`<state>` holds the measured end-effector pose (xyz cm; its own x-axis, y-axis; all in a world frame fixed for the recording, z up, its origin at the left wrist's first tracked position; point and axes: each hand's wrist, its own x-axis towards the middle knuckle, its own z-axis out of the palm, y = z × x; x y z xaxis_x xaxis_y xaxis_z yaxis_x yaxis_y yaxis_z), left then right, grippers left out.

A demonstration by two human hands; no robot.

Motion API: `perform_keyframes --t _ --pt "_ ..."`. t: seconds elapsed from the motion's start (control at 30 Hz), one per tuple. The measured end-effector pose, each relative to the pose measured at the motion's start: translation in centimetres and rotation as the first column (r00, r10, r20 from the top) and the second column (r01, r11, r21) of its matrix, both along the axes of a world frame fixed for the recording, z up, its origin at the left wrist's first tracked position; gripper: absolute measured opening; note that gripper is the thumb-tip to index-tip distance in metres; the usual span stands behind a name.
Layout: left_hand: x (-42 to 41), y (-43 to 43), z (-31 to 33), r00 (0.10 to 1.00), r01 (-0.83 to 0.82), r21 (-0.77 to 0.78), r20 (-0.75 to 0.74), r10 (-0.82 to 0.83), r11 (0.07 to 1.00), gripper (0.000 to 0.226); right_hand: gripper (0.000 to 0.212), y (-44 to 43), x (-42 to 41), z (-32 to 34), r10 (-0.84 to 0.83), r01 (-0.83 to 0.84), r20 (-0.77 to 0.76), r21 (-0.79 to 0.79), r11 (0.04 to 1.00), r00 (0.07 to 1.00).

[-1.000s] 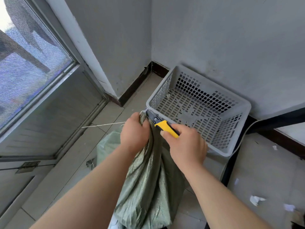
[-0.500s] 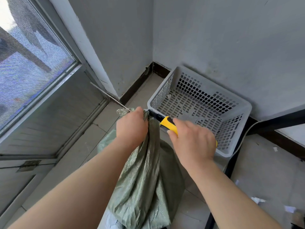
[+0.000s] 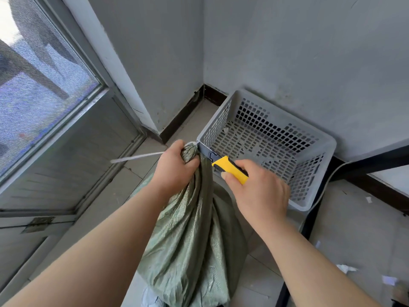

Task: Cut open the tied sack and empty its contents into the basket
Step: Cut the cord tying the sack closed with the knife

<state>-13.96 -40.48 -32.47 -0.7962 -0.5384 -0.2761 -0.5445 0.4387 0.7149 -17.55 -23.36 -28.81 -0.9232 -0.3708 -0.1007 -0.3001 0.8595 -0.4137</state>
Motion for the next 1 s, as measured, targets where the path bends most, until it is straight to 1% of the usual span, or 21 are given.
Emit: perform_keyframes --t 0.1,0.17,0.2,0.27,0.33,0.4,0.47,0.57,0.63,0.67,0.7,0.73,0.77,0.8,0.83,0.9,0.93,0.97,1.0 --pt "-0.1 0.4 0.2 0.999 0.011 -0.006 0.046 -0.01 1.0 0.02 0.04 -0.1 0.0 0.1 0.0 0.0 0.005 0.005 1.0 1.0" --pt "-0.2 0.8 0.2 0.997 0.024 0.006 0.075 -0.024 1.0 0.014 0.04 -0.2 0.2 0.3 0.003 -0.003 0.016 0.009 1.0 1.0" --pt "-0.2 1.0 0.2 0.995 0.032 -0.005 0.091 -0.031 0.999 0.01 0.039 -0.4 0.3 0.3 -0.001 0.001 0.031 0.006 1.0 1.0" --pt "-0.4 1.5 -0.1 0.992 0.037 -0.048 0.124 -0.031 0.998 0.013 0.038 -0.8 0.2 0.3 -0.035 0.037 0.08 -0.019 0.999 0.996" --pt "-0.5 1.8 -0.2 0.99 -0.008 -0.073 0.142 0.018 0.997 0.014 0.035 -1.5 -0.1 0.0 -0.065 0.073 0.143 -0.05 0.996 0.988" --pt "-0.7 2.0 -0.2 0.987 -0.085 -0.073 0.128 0.093 0.994 0.012 0.032 -2.3 -0.1 -0.2 -0.074 0.088 0.186 -0.066 0.994 0.98" --pt "-0.7 2.1 -0.3 0.986 -0.116 -0.076 0.112 0.124 0.99 0.011 0.029 -2.9 0.2 -0.1 -0.117 0.141 0.225 -0.095 0.985 0.967" --pt "-1.0 2.2 -0.9 0.989 -0.096 -0.027 0.112 0.099 0.995 0.01 0.024 -3.0 1.4 -0.4 -0.234 0.282 0.289 -0.138 0.949 0.928" --pt "-1.4 1.7 -1.3 0.99 -0.106 0.047 0.095 0.102 0.993 0.014 0.025 -3.0 2.6 -0.5 -0.279 0.326 0.306 -0.117 0.938 0.91" --pt "-1.4 1.9 -1.2 0.992 -0.093 0.062 0.086 0.087 0.994 0.017 0.026 -3.1 2.6 -0.6 -0.293 0.342 0.31 -0.117 0.932 0.904" --pt "-1.0 2.8 -1.3 0.996 -0.031 0.061 0.085 0.026 0.998 0.019 0.026 -3.3 1.9 -0.7 -0.332 0.394 0.325 -0.144 0.908 0.885" --pt "-0.1 4.3 -1.5 0.993 0.088 0.057 0.077 -0.093 0.994 0.019 0.028 -3.7 0.4 -0.3 -0.372 0.452 0.349 -0.185 0.872 0.86" --pt "1.5 6.2 -1.7 0.97 0.22 0.065 0.092 -0.225 0.973 0.018 0.032 -4.1 -1.8 0.4 -0.417 0.51 0.354 -0.231 0.828 0.837" --pt "3.3 7.5 -1.8 0.938 0.306 0.112 0.131 -0.32 0.945 0.017 0.035 -4.5 -4.2 1.3 -0.408 0.5 0.348 -0.234 0.834 0.844" --pt "4.5 7.6 -2.0 0.933 0.305 0.138 0.155 -0.325 0.942 0.016 0.034 -4.7 -6.1 2.2 -0.356 0.424 0.3 -0.202 0.883 0.885" --pt "4.4 5.2 -2.5 0.967 0.175 0.114 0.166 -0.192 0.978 0.012 0.032 -4.2 -8.1 3.2 -0.214 0.248 0.222 -0.139 0.959 0.951" --pt "3.9 3.5 -2.2 0.973 0.136 0.114 0.171 -0.155 0.984 0.01 0.033 -3.5 -8.1 3.2 -0.172 0.202 0.228 -0.114 0.973 0.958" --pt "3.2 1.9 -1.5 0.977 0.122 0.137 0.155 -0.143 0.983 0.01 0.033 -2.7 -7.6 2.7 -0.157 0.189 0.251 -0.107 0.976 0.955" --pt "2.5 0.8 -0.8 0.98 0.113 0.194 0.141 -0.142 0.975 0.008 0.031 -1.9 -6.8 2.1 -0.164 0.199 0.277 -0.101 0.975 0.947"
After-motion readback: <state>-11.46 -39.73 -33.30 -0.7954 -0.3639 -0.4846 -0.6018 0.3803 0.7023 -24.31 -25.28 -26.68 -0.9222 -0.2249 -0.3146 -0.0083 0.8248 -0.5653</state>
